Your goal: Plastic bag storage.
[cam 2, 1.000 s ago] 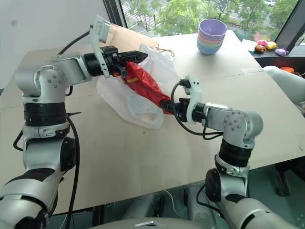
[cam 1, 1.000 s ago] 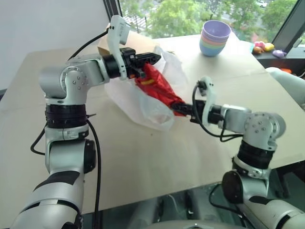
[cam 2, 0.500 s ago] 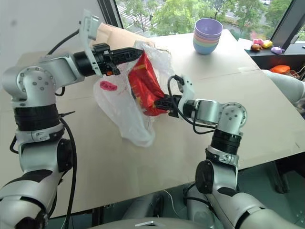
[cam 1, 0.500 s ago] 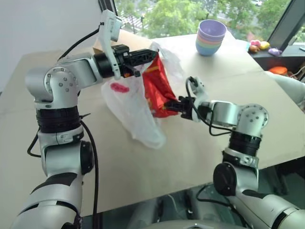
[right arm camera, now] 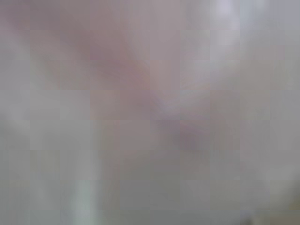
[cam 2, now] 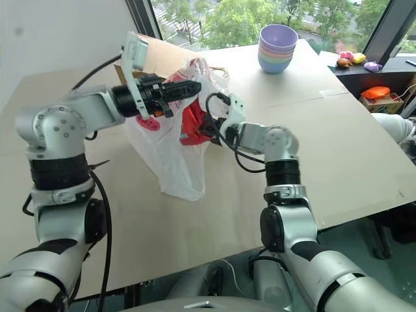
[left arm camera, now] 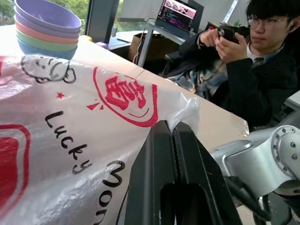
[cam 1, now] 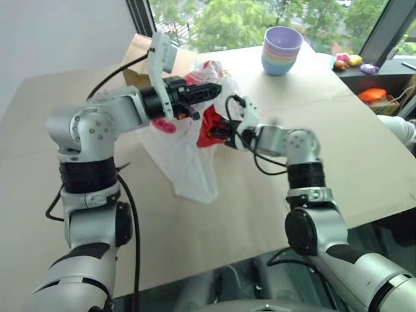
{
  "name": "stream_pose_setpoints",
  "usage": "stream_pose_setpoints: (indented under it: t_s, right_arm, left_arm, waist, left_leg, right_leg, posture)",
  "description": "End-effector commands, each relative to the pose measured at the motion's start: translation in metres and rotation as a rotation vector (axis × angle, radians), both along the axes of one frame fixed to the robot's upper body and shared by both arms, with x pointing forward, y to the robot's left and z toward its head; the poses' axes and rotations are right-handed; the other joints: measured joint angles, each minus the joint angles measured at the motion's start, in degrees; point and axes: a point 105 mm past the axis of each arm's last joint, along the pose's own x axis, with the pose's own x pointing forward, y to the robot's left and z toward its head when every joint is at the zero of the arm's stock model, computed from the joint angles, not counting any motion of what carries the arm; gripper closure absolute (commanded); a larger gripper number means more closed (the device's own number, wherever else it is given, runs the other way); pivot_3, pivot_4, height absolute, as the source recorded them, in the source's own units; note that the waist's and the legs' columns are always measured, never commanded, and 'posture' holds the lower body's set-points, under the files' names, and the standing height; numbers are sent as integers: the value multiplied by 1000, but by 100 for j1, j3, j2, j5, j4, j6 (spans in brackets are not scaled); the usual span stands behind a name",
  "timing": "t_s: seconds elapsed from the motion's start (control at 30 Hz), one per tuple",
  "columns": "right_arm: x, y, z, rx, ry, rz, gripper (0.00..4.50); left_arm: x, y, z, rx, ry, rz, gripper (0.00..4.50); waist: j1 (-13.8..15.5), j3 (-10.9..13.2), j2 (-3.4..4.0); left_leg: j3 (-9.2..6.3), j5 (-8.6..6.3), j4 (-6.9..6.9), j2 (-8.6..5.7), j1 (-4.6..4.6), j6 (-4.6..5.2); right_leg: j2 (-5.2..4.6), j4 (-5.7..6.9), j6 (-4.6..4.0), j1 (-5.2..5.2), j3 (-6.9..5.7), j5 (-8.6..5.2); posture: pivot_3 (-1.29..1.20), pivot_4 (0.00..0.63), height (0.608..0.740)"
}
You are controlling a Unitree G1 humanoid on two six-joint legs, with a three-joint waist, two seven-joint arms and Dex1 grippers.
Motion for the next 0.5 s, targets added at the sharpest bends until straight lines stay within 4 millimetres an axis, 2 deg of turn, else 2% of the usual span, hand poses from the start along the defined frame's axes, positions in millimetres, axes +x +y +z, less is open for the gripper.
stream_pose_setpoints:
  t_s: [0.03, 0.1, 0.23, 0.33, 0.4, 0.47, 0.5]
  right_arm:
    - [-22, 49, 20, 49, -124, 150, 3812]
    - [-29, 42, 16, 30, -135, 183, 3056]
    - [-42, 38, 23, 55, -157, 253, 1207]
    - [-41, 30, 29, -1, -260, 253, 1207]
    - [-39, 23, 32, -25, -308, 244, 759]
    - [-37, 16, 29, -120, -370, 220, 48]
    - [-37, 14, 26, -182, -419, 219, 48]
  left_arm:
    - [0, -2, 7, 6, -65, 37, 4500]
    - [10, 6, 9, -2, -74, 111, 4500]
    - [25, 17, 11, -53, -56, 189, 4500]
    - [29, 19, 8, -64, -41, 198, 4500]
    - [32, 21, 9, -72, -36, 205, 4500]
    - [35, 22, 9, -82, -29, 209, 4500]
    - [37, 22, 9, -79, -29, 214, 4500]
  waist:
    - [0, 0, 0]
    - [0, 0, 0]
    - [35, -1, 1]
    - [37, -2, 2]
    - [36, -2, 2]
    - [40, -2, 1]
    - [46, -2, 1]
  left_leg:
    - [0, 0, 0, 0, 0, 0]
    - [0, 0, 2, 0, -6, 0]
    - [-7, 0, 3, 0, -5, 0]
    - [-9, 0, 4, 0, -4, 0]
    - [-9, 0, 4, 0, -5, 0]
    - [-9, 0, 4, -1, -6, 0]
    - [-9, 0, 4, -1, -6, 0]
  right_leg:
    - [0, -1, 0, 0, 0, 0]
    - [0, -2, 0, -3, 0, 0]
    - [0, -2, 0, -2, -7, 0]
    - [0, -3, 0, 0, -9, 0]
    - [0, -3, 0, -1, -8, 0]
    - [-1, -3, 0, -1, -9, 0]
    - [-2, -3, 0, -1, -9, 0]
  posture:
    - [0, 150, 740]
    - [0, 150, 740]
    - [0, 150, 740]
    - [0, 150, 740]
    - [0, 150, 740]
    - [0, 150, 740]
    - [0, 150, 740]
